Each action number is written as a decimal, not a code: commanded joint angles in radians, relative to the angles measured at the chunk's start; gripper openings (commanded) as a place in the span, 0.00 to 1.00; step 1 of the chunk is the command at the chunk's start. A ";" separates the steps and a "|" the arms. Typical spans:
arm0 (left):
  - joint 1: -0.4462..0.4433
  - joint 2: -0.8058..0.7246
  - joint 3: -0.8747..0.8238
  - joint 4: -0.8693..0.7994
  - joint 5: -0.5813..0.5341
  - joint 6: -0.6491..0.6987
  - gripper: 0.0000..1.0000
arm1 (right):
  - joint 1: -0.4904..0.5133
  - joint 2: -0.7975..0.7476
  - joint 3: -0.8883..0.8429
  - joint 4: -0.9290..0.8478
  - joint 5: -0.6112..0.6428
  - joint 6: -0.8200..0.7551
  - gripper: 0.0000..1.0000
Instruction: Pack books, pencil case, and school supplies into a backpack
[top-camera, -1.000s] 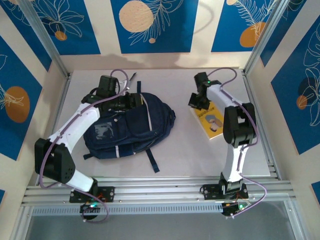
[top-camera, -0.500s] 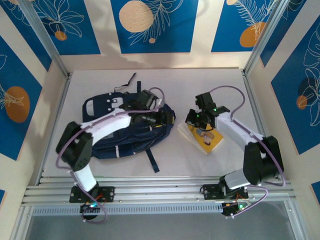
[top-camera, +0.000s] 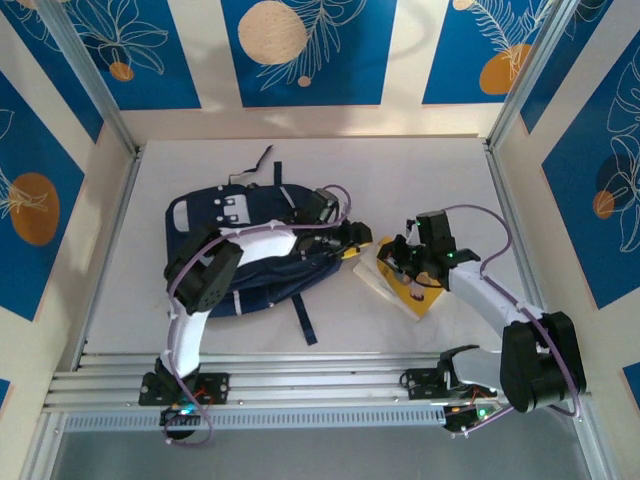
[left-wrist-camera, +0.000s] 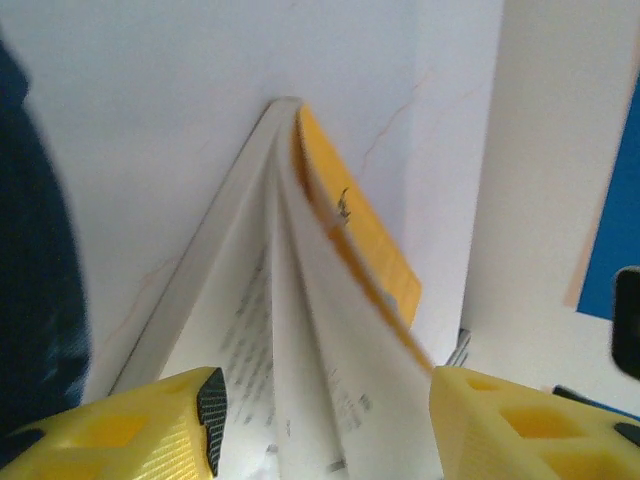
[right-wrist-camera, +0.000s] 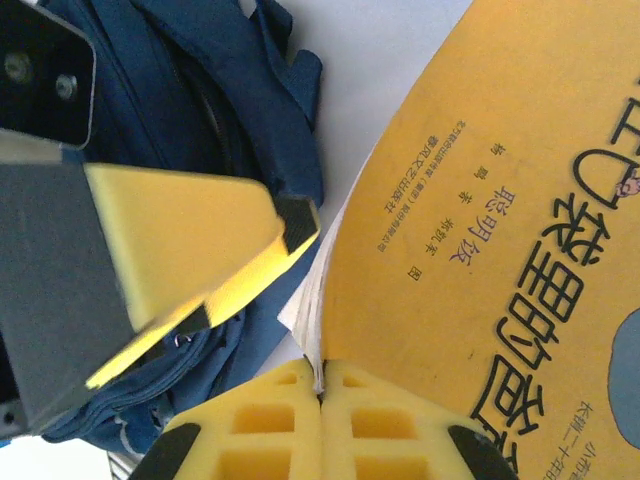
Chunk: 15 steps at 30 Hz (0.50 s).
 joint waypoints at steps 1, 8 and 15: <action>-0.012 0.063 0.040 0.147 0.043 -0.122 0.55 | -0.010 -0.030 -0.023 0.076 -0.071 0.039 0.00; -0.044 0.136 0.086 0.196 0.076 -0.182 0.54 | -0.047 -0.031 -0.046 0.099 -0.107 0.041 0.00; -0.060 0.170 0.081 0.249 0.100 -0.215 0.42 | -0.054 0.007 -0.065 0.135 -0.126 0.037 0.00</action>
